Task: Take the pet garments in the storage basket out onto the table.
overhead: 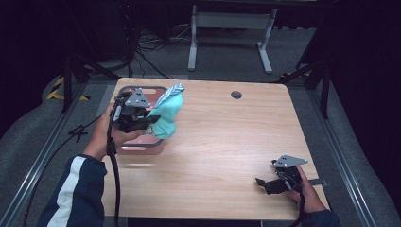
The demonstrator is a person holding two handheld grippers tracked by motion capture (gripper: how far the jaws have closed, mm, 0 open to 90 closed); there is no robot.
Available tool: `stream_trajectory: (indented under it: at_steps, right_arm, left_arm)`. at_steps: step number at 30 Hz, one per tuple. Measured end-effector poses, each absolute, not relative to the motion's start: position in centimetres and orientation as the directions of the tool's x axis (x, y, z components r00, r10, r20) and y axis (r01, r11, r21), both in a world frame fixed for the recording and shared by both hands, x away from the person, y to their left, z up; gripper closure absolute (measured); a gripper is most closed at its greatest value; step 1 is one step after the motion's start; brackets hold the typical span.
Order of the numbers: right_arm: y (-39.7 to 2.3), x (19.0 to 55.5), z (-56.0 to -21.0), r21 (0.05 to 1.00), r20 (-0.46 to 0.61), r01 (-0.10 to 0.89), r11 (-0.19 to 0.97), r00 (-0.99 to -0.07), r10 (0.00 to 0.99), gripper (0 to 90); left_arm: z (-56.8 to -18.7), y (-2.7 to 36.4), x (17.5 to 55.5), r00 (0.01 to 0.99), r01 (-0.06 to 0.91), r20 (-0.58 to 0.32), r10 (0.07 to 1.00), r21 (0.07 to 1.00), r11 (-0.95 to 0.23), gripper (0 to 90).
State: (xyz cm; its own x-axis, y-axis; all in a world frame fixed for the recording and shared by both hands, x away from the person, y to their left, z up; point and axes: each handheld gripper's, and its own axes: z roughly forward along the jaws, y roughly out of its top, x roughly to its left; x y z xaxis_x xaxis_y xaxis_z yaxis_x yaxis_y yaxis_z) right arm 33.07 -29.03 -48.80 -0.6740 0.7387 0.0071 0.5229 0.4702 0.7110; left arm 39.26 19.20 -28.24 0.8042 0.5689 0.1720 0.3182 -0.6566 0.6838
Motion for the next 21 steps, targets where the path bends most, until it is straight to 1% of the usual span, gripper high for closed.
stream_trajectory:
  at_steps: [8,13,21]
  right_arm:
    - [-29.0,33.1,-48.8,0.711,0.007,0.523,0.47,-0.674,0.739,0.6]
    - [-29.0,33.1,-48.8,0.711,0.008,0.524,0.47,-0.674,0.739,0.6]
    - [-29.0,33.1,-48.8,0.711,0.008,0.523,0.47,-0.674,0.739,0.6]
  left_arm:
    - [-27.9,16.3,39.1,0.842,0.27,0.177,0.51,0.68,-0.682,79.2]
    - [-28.5,14.1,39.3,0.868,0.25,0.166,0.469,0.67,-0.699,79.2]
    - [-29.8,11.6,39.7,0.895,0.231,0.152,0.419,0.647,-0.727,79.1]
